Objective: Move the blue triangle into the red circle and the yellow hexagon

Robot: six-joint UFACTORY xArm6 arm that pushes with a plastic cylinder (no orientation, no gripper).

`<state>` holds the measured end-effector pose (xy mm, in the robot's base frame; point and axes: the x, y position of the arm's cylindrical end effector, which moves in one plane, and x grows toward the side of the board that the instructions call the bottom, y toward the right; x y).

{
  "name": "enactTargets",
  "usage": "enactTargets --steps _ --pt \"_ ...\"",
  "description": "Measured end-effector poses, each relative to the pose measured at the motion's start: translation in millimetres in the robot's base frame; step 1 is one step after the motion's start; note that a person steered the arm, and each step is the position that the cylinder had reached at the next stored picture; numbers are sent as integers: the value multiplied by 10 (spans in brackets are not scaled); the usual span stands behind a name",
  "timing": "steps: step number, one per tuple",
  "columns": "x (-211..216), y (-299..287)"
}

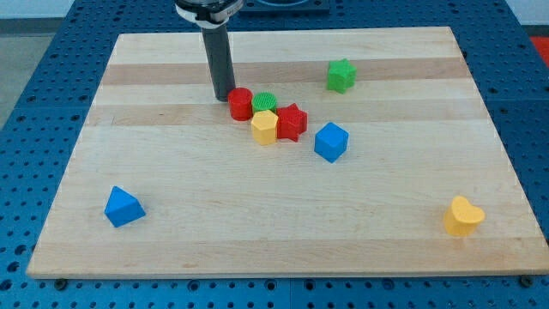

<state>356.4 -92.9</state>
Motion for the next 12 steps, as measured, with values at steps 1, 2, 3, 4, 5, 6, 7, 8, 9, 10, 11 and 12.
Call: enactTargets --steps 1,2,3,4,5,6,7,8,9,10,11,12 --pt "254 109" --pt "362 98" --pt "364 -181" --pt "687 -630" --pt "1332 -866" --pt "1662 -1085" --pt "1492 -1240" --pt "1345 -1396" --pt "1721 -1848" --pt "2090 -1823" --pt "1846 -1234" --pt "1639 -784"
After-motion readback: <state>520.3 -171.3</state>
